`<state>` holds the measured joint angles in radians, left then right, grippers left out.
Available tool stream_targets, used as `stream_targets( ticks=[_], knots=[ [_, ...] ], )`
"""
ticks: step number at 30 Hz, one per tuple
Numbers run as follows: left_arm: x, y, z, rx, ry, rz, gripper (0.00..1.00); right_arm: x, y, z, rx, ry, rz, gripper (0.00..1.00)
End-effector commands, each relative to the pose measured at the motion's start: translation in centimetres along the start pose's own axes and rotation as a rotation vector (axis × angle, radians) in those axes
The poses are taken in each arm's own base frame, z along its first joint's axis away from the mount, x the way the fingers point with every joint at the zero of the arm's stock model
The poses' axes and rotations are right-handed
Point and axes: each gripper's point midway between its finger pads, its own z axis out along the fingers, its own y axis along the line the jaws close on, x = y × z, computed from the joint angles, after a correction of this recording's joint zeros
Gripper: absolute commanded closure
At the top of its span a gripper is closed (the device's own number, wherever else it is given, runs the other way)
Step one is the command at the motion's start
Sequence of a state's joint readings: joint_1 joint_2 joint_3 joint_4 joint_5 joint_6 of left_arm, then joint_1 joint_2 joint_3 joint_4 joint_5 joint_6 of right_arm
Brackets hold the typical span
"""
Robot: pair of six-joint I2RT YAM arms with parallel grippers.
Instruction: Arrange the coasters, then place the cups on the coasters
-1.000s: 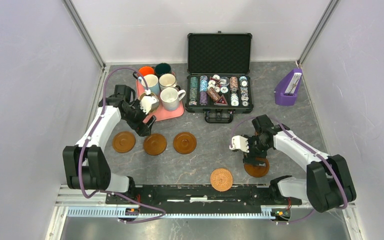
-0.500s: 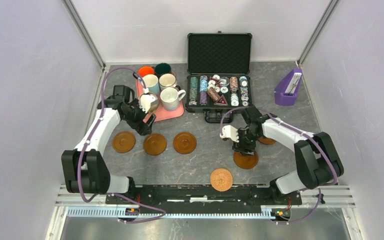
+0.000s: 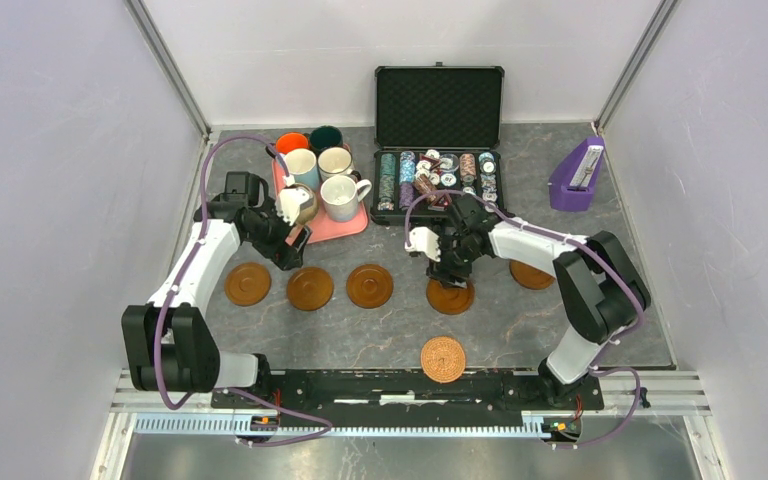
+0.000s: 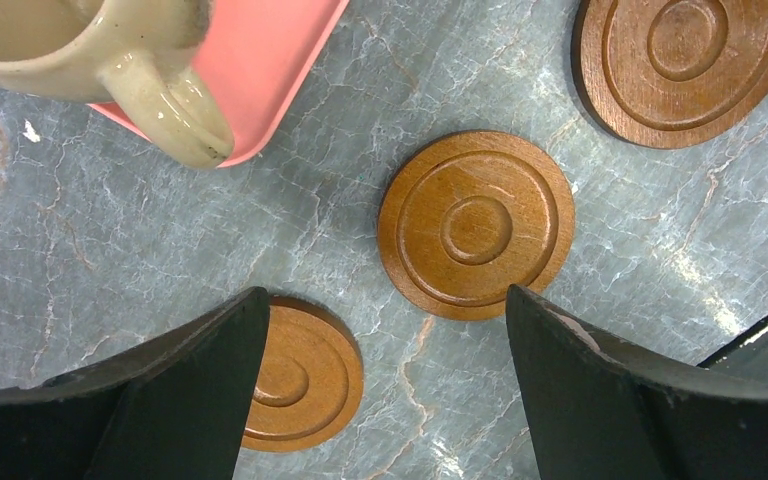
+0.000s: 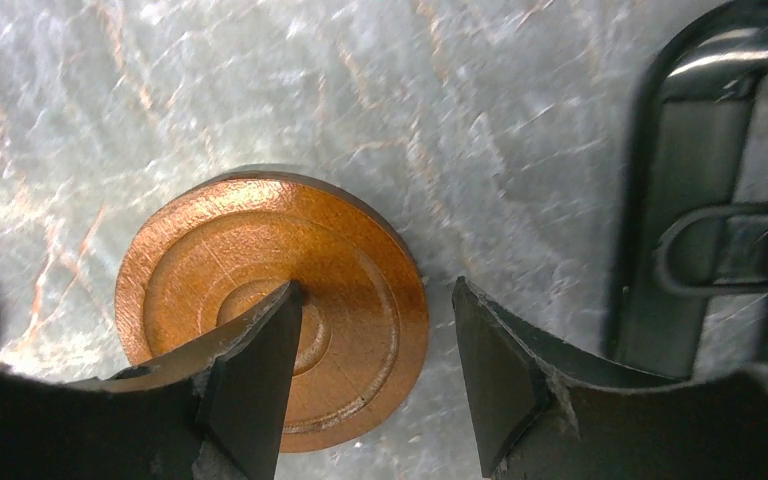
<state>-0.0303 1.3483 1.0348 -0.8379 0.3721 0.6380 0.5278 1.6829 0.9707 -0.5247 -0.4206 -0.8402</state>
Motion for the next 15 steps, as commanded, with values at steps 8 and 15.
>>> stream_targets(
  ticks=[8, 15],
  knots=[
    [-1.2, 0.3, -0.4, -0.029, -0.038, -0.023, 0.06, -4.2, -2.9, 1.2, 0.074, -0.077, -0.017, 0.36],
    [-1.4, 0.6, -0.3, -0.031, -0.038, -0.023, 0.06, -5.3, -1.7, 1.4, 0.039, -0.093, -0.032, 0.36]
  ],
)
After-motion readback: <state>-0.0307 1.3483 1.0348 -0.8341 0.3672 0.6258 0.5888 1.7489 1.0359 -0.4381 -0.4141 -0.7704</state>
